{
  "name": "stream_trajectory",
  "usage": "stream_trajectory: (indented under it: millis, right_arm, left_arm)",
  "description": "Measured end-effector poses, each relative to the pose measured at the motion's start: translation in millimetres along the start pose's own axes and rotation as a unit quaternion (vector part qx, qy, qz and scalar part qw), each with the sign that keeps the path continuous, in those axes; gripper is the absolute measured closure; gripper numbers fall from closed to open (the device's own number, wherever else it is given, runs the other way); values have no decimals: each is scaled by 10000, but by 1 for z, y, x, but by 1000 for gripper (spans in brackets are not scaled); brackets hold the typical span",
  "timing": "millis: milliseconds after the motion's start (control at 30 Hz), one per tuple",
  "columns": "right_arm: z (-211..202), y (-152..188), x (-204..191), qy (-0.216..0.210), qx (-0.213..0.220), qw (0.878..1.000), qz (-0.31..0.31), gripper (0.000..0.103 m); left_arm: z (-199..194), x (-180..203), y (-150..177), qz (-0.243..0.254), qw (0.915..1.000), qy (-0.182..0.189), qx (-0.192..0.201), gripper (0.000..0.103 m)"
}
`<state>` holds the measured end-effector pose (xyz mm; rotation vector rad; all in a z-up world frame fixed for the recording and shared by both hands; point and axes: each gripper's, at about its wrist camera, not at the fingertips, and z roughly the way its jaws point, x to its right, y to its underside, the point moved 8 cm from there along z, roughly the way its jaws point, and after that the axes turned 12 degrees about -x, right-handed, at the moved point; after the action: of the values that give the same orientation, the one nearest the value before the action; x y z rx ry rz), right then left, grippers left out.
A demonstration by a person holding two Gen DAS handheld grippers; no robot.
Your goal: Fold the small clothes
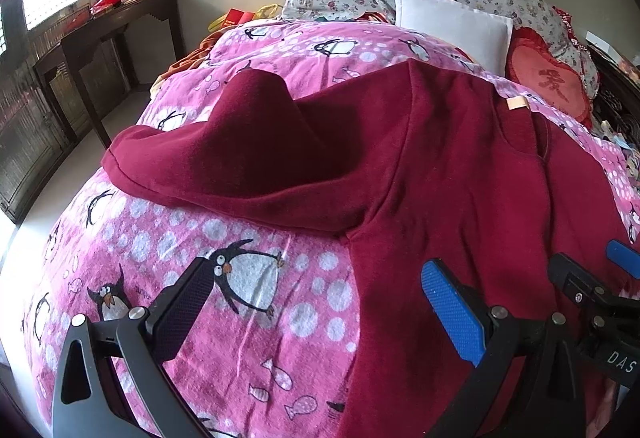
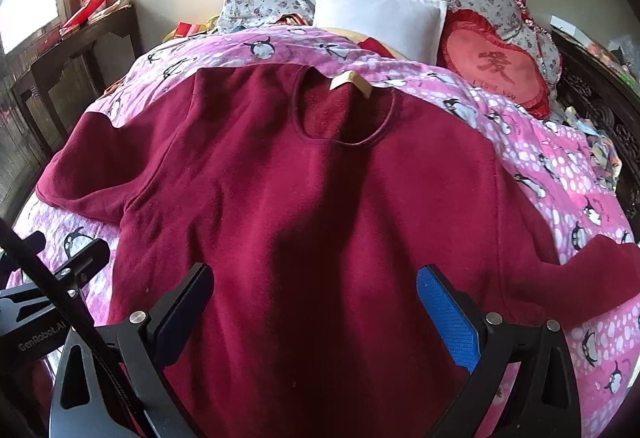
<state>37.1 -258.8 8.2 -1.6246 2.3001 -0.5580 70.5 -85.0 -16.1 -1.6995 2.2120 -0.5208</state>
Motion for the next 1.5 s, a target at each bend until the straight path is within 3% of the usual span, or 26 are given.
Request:
stream_trajectory:
  millis: [567, 833, 967, 1067, 1200, 1400, 1500]
  right_arm:
    - [23, -15, -20, -8, -117, 9998, -156, 0]
    - [30, -20, -28, -70, -119, 9997, -179, 0]
    - [33, -22, -31, -111, -149, 9997, -173, 0]
    - [35, -23, -33, -168, -172, 9996, -167, 0]
    - [37, -25, -36, -179, -182, 9995, -202, 0]
    - [42, -32, -41, -172, -193, 9994, -244, 0]
    - [46, -33, -42, -191, -223, 9992, -256, 0]
  left_arm:
    - [8, -36, -12, -289, 9995, -80, -106, 0]
    - [4, -91, -27, -671, 9970, -375, -30, 0]
    - [5, -134, -35, -1111, 9935, -218, -143, 0]
    - [14, -179, -41, -1757, 9841, -60, -259, 0]
    - [35, -222, -47, -2643, 9636, 201, -357, 0]
    - [70, -239, -61, -3226, 9417, 752, -587, 0]
    - [75, -241, -67, -3321, 9381, 812, -549, 1]
